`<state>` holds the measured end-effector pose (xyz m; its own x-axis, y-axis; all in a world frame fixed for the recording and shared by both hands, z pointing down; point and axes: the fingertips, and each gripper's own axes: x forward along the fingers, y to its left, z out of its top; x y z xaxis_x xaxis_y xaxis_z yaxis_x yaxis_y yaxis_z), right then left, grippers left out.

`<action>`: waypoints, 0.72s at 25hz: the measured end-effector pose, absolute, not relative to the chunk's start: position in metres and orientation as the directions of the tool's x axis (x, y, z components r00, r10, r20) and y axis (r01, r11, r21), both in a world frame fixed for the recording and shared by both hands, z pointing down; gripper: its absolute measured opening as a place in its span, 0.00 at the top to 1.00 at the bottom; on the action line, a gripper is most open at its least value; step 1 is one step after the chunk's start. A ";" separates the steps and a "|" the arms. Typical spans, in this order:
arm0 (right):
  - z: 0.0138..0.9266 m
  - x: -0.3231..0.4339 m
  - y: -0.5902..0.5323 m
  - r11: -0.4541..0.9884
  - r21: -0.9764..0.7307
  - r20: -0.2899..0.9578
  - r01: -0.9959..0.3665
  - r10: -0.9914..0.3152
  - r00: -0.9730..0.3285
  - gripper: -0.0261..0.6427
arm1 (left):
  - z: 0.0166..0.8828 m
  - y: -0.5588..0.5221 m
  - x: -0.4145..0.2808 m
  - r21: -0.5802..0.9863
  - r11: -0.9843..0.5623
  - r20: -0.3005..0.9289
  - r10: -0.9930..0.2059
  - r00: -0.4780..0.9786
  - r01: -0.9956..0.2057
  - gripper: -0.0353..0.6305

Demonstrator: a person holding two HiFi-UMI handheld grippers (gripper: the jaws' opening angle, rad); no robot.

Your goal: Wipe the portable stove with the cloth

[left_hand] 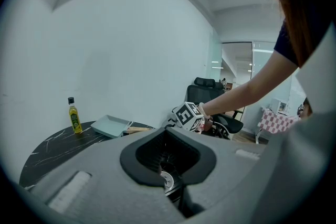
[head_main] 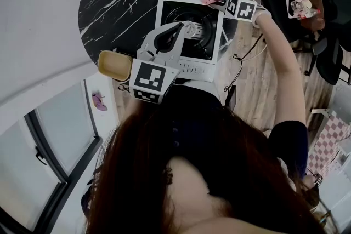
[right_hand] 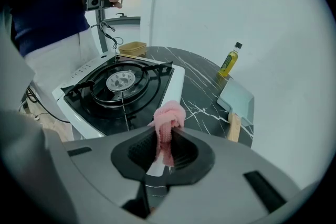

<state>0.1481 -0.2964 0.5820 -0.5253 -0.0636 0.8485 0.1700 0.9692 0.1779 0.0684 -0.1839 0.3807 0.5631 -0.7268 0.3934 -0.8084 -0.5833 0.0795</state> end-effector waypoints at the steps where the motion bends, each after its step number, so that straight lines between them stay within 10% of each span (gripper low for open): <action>1: 0.583 0.150 -0.296 0.970 0.176 0.849 0.166 -0.064 -0.524 0.88 | 0.381 -0.184 0.069 0.079 -0.585 0.393 -0.726 0.564 -0.807 0.93; 18: 0.584 0.184 -0.298 0.975 0.172 0.807 -0.144 -0.223 -0.546 0.88 | 0.382 -0.183 0.077 0.095 -0.607 0.389 -0.706 0.591 -0.789 0.93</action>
<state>0.1843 -0.2979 0.5843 -0.5464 -0.2230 0.8073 -0.1436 0.9746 0.1720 0.0775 -0.1826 0.3820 0.5910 -0.7065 0.3894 -0.7887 -0.6073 0.0952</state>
